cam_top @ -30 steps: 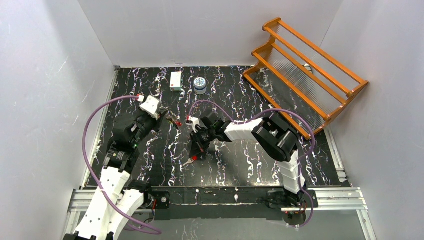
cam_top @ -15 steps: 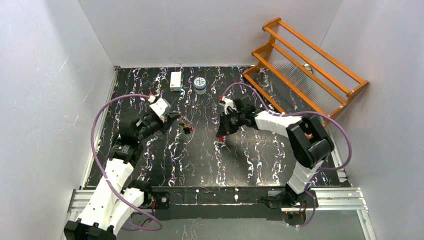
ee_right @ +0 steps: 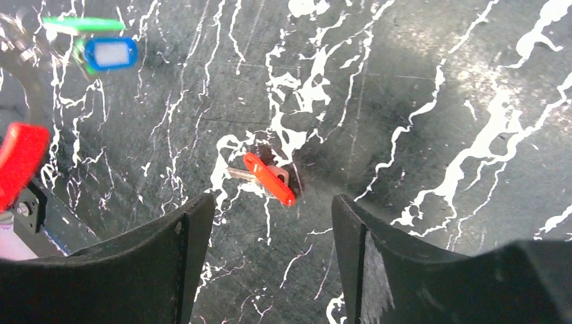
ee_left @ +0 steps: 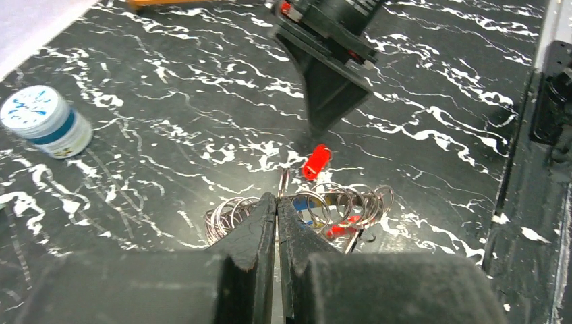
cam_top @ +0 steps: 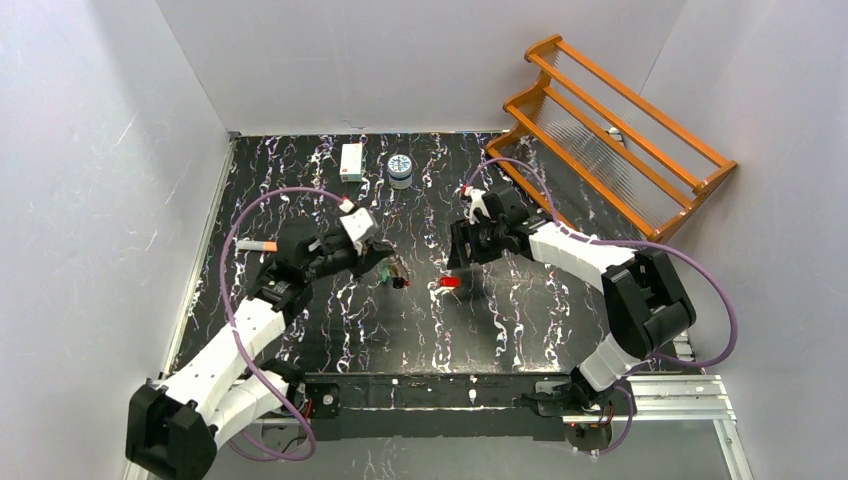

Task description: Put the keys on the keyring

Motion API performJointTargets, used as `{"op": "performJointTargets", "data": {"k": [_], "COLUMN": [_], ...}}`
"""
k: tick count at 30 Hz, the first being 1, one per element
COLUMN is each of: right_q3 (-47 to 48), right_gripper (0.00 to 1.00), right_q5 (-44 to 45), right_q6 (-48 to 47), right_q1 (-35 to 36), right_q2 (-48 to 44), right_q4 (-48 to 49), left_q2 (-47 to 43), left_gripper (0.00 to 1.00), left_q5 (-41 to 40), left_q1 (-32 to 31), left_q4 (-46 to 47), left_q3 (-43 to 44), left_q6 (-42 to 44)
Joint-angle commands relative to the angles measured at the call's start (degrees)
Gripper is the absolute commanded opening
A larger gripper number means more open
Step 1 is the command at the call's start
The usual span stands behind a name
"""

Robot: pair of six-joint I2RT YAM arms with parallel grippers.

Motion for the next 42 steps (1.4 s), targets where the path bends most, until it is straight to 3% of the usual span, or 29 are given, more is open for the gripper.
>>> {"op": "performJointTargets", "data": {"k": [1, 9, 17, 21, 25, 29, 34, 42], "right_q3": [-2.2, -6.2, -7.2, -5.8, -1.6, 5.5, 7.9, -0.6], "right_gripper": [0.70, 0.58, 0.54, 0.40, 0.12, 0.03, 0.07, 0.64], "right_q5": [0.3, -5.8, -16.0, -19.8, -18.7, -11.0, 2.9, 8.8], "right_q6": [2.0, 4.5, 8.6, 10.7, 10.5, 4.5, -2.3, -1.1], "right_q1": [-1.8, -4.5, -5.2, -4.9, -4.5, -1.1, 4.4, 4.2], "right_q2": [-1.7, -0.3, 7.5, 11.6, 12.7, 11.6, 7.5, -4.5], "right_q4": [-1.3, 1.6, 8.8, 11.9, 11.0, 3.1, -3.3, 1.8], "left_q2": [2.4, 6.5, 8.7, 8.3, 7.0, 5.8, 4.1, -0.3], "left_gripper": [0.00, 0.00, 0.00, 0.00, 0.00, 0.00, 0.00, 0.00], "left_q5": [-2.6, -5.5, -8.8, -10.8, -12.0, -13.7, -17.6, -24.8], "left_q1": [-4.9, -10.0, -13.8, -14.6, -14.8, -14.8, -14.8, -14.8], "left_q4": [3.3, 4.7, 7.7, 7.7, 7.5, 6.4, 4.9, 3.1], "left_q3": [-0.2, -1.0, -1.8, -2.3, -3.1, -3.4, -3.9, -5.6], "left_q6": [0.4, 1.4, 0.0, 0.3, 1.0, 1.8, 2.1, 2.0]}}
